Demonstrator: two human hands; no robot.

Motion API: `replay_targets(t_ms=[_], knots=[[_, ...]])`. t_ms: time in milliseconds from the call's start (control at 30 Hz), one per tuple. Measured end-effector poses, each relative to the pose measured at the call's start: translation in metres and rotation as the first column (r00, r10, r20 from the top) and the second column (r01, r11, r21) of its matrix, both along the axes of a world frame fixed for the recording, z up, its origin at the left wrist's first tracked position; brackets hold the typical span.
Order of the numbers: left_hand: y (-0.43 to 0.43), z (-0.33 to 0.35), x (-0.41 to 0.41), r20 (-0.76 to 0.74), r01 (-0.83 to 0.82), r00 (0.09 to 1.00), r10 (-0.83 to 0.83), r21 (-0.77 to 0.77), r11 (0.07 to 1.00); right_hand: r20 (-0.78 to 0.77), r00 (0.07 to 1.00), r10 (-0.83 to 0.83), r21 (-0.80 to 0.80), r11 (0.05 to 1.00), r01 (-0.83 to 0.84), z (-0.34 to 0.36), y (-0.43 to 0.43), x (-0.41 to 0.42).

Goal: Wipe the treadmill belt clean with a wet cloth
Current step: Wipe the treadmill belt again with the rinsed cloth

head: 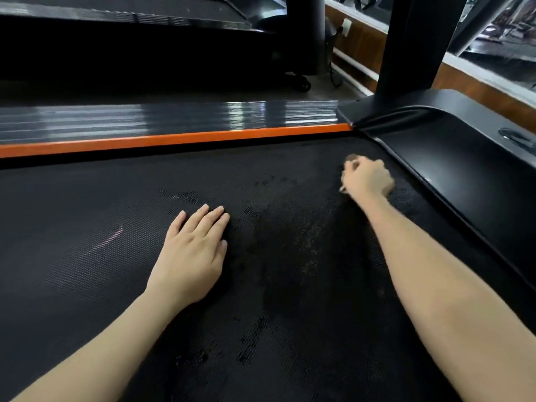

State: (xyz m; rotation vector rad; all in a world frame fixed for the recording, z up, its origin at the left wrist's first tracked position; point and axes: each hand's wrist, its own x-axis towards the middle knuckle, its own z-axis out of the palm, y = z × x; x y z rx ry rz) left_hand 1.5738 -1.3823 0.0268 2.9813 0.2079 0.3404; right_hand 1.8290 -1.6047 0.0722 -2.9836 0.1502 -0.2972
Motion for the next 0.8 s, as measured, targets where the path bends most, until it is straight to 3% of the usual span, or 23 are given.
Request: replay_targets(t_ms=[67, 133, 233, 333, 400, 467, 567, 667, 733, 800], knots=[[-0.001, 0.000, 0.000, 0.008, -0.011, 1.000, 0.011, 0.005, 1.000, -0.044, 0.993, -0.108, 0.008, 0.994, 0.108, 0.003, 0.013, 0.012], [-0.003, 0.001, 0.001, 0.004, -0.009, 1.000, 0.009, 0.003, 1.000, -0.048, 0.998, -0.034, 0.016, 0.999, 0.035, 0.001, 0.044, 0.007], [-0.002, 0.002, 0.000, -0.001, -0.006, 1.000, 0.006, 0.003, 1.000, -0.021, 0.944, 0.328, 0.065, 0.943, -0.326, -0.006, 0.102, -0.026], [-0.001, 0.002, 0.000, 0.013, -0.006, 1.000, 0.007, -0.038, 0.999, 0.004, 0.741, 0.671, 0.043, 0.741, -0.671, -0.013, 0.120, -0.075], [0.000, 0.003, -0.001, 0.016, -0.008, 1.000, 0.009, -0.068, 0.998, 0.047, 0.644, 0.764, 0.048, 0.642, -0.765, -0.015, 0.097, -0.089], [0.000, 0.004, -0.002, 0.016, -0.042, 0.999, 0.043, -0.052, 0.998, 0.069, 0.695, 0.716, 0.020, 0.695, -0.719, -0.013, 0.067, -0.076], [-0.003, 0.005, -0.003, -0.004, -0.101, 0.995, 0.101, -0.017, 0.995, 0.016, 0.930, 0.367, 0.015, 0.930, -0.367, -0.007, 0.044, -0.025], [-0.005, 0.004, -0.001, -0.023, -0.110, 0.994, 0.110, -0.021, 0.994, -0.040, 0.990, 0.134, 0.073, 0.989, -0.131, -0.002, 0.069, 0.001], [-0.005, 0.003, 0.000, -0.036, -0.106, 0.994, 0.105, -0.027, 0.994, -0.054, 0.980, 0.191, 0.069, 0.980, -0.187, -0.002, 0.100, -0.007], [-0.004, 0.002, 0.000, -0.043, -0.104, 0.994, 0.103, -0.029, 0.994, -0.037, 0.920, 0.390, 0.069, 0.919, -0.387, -0.005, 0.130, -0.031]])
